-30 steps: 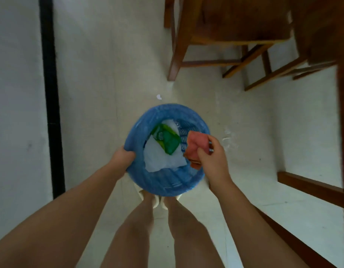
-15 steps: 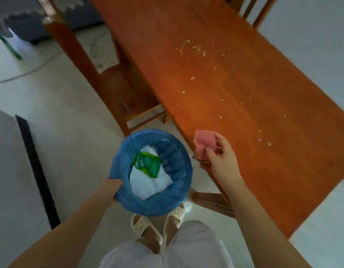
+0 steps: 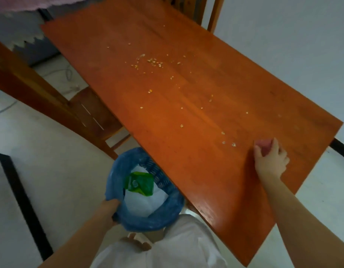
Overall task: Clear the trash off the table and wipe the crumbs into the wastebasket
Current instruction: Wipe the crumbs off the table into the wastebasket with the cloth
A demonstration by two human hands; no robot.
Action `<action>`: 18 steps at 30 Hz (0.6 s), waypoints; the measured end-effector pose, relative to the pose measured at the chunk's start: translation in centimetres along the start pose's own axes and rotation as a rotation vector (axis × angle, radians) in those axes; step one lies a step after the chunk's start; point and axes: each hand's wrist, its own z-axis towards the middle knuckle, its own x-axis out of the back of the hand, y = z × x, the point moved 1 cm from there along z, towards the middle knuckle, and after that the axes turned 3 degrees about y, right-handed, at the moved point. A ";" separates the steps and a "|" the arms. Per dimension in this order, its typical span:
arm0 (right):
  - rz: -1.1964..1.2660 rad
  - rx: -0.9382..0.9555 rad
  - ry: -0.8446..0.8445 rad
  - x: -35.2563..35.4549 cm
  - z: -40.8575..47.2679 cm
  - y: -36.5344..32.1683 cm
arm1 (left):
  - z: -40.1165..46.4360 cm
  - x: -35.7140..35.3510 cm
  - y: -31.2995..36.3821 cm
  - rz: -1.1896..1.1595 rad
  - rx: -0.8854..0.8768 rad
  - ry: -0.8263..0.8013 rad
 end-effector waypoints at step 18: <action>0.235 1.068 -0.390 -9.5 -20.0 -10.1 | -0.4 -0.2 2.2 -0.060 0.068 -0.017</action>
